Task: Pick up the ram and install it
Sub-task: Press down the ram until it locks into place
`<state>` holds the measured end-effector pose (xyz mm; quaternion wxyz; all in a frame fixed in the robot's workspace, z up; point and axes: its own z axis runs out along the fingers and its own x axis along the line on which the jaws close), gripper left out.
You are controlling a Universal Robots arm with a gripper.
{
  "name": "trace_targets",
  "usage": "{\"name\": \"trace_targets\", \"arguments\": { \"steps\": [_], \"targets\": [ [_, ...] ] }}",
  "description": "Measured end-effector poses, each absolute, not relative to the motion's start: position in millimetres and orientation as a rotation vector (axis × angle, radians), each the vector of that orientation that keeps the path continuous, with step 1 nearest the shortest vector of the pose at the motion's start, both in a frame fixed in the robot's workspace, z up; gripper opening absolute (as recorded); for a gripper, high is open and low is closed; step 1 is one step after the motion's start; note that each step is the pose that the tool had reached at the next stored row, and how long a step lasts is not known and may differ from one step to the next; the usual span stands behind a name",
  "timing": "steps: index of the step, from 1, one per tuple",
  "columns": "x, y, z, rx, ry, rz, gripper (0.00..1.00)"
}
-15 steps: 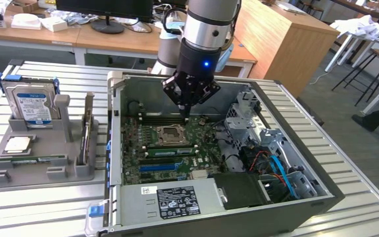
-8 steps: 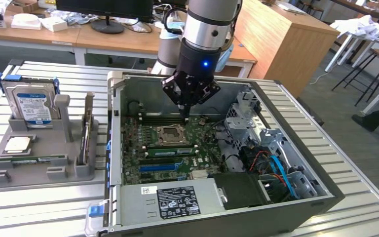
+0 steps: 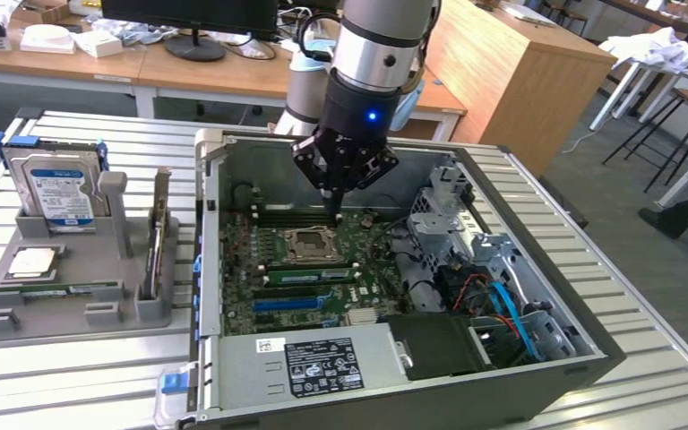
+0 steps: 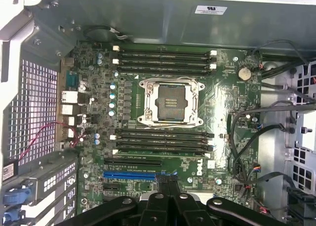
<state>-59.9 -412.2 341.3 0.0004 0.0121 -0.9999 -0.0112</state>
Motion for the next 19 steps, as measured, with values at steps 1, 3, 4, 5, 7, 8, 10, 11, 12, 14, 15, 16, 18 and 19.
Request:
{"name": "trace_targets", "arguments": {
  "steps": [1, 3, 4, 5, 7, 8, 10, 11, 12, 14, 15, 16, 18, 19],
  "targets": [
    [-59.9, -412.2, 341.3, 0.038, -3.140, -0.035, 0.10],
    [-59.6, -412.2, 341.3, 0.037, -3.140, -0.035, 0.10],
    [-59.4, -412.2, 341.3, 0.037, -3.140, -0.035, 0.10],
    [-59.2, -412.2, 341.3, 0.037, -3.140, -0.035, 0.10],
    [-58.5, -412.2, 341.3, 0.036, -3.140, -0.035, 0.10],
    [-58.4, -412.2, 341.3, 0.035, -3.140, -0.035, 0.10],
    [-58.3, -412.2, 341.3, 0.034, -3.140, -0.035, 0.10],
    [-57.5, -412.2, 341.2, 0.034, -3.140, -0.035, 0.10],
    [-56.6, -412.2, 341.3, 0.033, -3.139, -0.035, 0.10],
    [-55.8, -412.2, 341.3, 0.032, -3.139, -0.035, 0.10],
    [-55.7, -412.2, 341.3, 0.032, -3.139, -0.035, 0.10],
    [-55.5, -412.2, 341.3, 0.032, -3.139, -0.035, 0.10],
    [-55.5, -412.2, 341.3, 0.032, -3.139, -0.035, 0.10],
    [-55.5, -412.2, 341.3, 0.032, -3.139, -0.035, 0.10]
  ]
}}
